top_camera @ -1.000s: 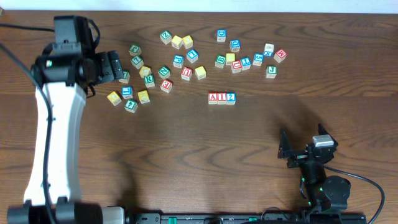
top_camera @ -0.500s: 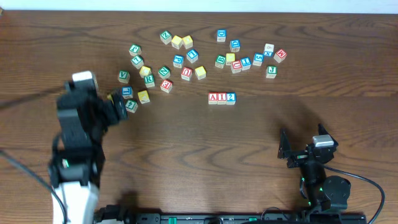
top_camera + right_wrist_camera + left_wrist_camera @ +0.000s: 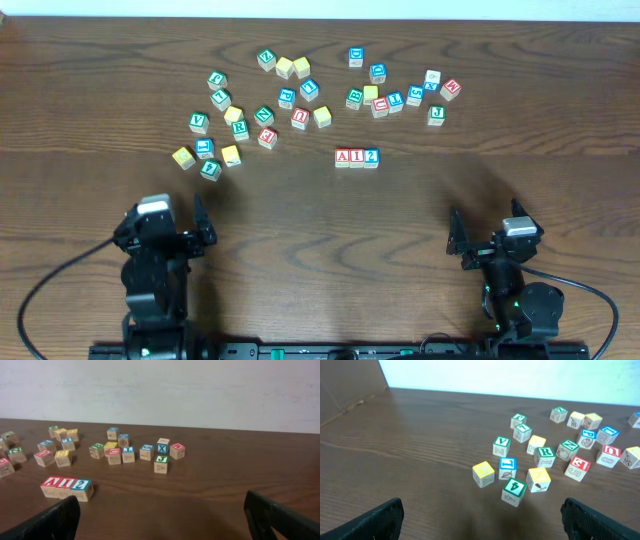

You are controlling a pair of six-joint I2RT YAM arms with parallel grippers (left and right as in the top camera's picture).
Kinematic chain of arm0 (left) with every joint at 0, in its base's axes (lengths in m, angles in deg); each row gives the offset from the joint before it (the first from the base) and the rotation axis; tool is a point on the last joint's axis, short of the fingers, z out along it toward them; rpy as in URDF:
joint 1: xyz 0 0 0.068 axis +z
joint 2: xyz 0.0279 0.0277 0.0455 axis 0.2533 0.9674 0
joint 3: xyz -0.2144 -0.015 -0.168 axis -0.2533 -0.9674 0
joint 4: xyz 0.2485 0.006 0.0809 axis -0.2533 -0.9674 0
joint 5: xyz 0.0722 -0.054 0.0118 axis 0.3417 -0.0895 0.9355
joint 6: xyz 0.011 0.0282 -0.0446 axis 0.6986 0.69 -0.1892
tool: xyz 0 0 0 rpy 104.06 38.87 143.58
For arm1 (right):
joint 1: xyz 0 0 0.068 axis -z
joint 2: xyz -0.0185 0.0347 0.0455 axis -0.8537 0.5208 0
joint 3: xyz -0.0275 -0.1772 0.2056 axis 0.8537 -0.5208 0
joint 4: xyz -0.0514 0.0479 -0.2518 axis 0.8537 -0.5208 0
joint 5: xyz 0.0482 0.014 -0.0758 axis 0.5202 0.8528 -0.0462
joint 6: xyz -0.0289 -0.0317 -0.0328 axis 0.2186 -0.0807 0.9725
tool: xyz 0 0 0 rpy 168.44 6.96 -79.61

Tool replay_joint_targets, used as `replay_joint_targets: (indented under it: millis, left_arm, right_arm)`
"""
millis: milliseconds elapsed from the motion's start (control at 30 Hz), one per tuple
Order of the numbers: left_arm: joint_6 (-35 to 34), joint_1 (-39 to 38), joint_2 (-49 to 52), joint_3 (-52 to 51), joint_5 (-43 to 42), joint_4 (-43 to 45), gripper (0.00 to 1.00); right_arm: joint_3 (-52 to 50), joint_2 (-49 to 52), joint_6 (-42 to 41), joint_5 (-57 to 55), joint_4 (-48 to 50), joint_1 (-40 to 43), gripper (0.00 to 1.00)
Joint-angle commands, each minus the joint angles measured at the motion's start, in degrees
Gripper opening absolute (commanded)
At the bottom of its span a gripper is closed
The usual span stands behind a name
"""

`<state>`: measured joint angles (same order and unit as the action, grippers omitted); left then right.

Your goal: Spell out AI2

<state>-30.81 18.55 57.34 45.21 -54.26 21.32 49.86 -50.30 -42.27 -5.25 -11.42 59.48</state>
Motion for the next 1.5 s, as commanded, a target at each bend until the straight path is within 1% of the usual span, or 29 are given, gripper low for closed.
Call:
replay_joint_targets:
  millis: [0,100,400,1467]
  left_arm:
    - [0.96,0.09,-5.70,-3.37,0.33,0.85,0.99]
    - [1.01,0.48,-9.66,-5.73,0.33,0.87,0.99]
    - [1.01,2.84,-17.46,-9.73,0.33,0.79,0.99]
    - [1.18,3.13,-17.57,-10.40,0.11,0.55,0.99]
  right_arm:
    - [-0.13,-0.46,0.42,0.33,-0.11,-0.44,0.99]
    - [-0.13,-0.46,0.42,0.33,-0.11,-0.44,0.99]
    - [-0.13,-0.46,0.42,0.33,-0.13,-0.44,0.99]
    - [-0.13,-0.46,0.42,0.31,-0.13,-0.44,0.99]
